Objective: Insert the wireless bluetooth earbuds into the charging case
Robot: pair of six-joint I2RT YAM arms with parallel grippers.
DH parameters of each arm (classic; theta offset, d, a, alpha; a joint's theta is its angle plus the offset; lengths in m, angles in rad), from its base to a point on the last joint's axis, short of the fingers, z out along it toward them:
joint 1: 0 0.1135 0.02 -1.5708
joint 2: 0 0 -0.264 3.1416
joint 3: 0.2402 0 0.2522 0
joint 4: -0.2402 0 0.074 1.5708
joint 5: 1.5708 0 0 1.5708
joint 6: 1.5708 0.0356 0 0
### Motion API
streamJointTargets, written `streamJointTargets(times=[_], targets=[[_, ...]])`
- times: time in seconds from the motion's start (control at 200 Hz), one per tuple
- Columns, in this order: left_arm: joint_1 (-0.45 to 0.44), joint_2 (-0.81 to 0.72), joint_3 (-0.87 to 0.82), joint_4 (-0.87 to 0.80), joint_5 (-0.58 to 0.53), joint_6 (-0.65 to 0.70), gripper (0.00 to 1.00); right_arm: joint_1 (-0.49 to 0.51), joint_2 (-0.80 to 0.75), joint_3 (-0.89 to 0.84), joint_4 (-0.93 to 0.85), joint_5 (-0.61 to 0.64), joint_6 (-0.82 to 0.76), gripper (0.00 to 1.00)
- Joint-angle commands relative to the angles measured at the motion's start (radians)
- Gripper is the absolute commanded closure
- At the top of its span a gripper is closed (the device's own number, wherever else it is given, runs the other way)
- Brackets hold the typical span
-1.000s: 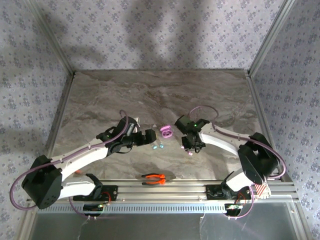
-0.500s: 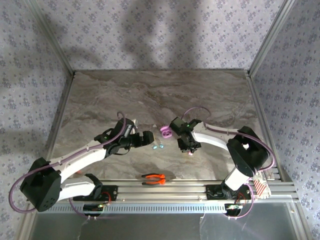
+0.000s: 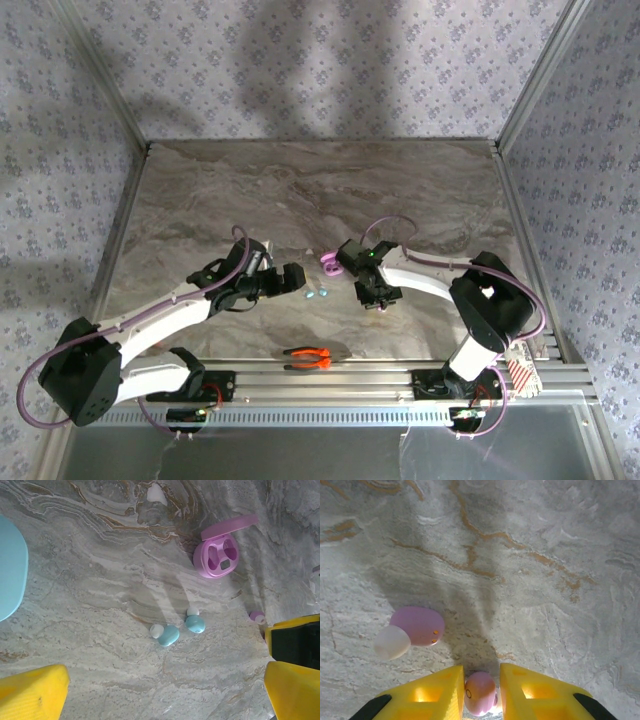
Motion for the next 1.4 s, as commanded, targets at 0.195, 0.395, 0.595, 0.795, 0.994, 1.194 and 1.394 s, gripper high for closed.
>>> streamJointTargets(times=[0.195,0.395,0.595,0.795,0.994,1.194,1.394], targets=[[0.003,-0.026,-0.008,0.003,0.019,0.016,0.0,0.027,0.01,0.02,-0.063,0.042,0.035,0.69],[0.005,-0.022,-0.01,0.007,0.021,0.015,0.0,0.04,0.024,0.023,-0.067,0.049,0.045,0.69],[0.004,-0.019,-0.011,0.009,0.021,0.017,0.0,0.049,0.043,0.033,-0.077,0.06,0.05,0.73],[0.004,-0.015,-0.011,0.013,0.023,0.015,0.0,0.05,0.044,0.038,-0.085,0.063,0.052,0.81],[0.004,-0.019,-0.008,0.009,0.023,0.015,0.0,0.048,0.022,0.042,-0.09,0.062,0.054,0.86],[0.005,-0.024,-0.006,0.002,0.019,0.016,0.0,0.027,-0.04,0.033,-0.063,0.019,0.045,0.86],[0.015,-0.043,-0.009,-0.007,0.009,0.02,0.0,-0.04,-0.182,-0.006,0.054,-0.134,0.021,0.86]])
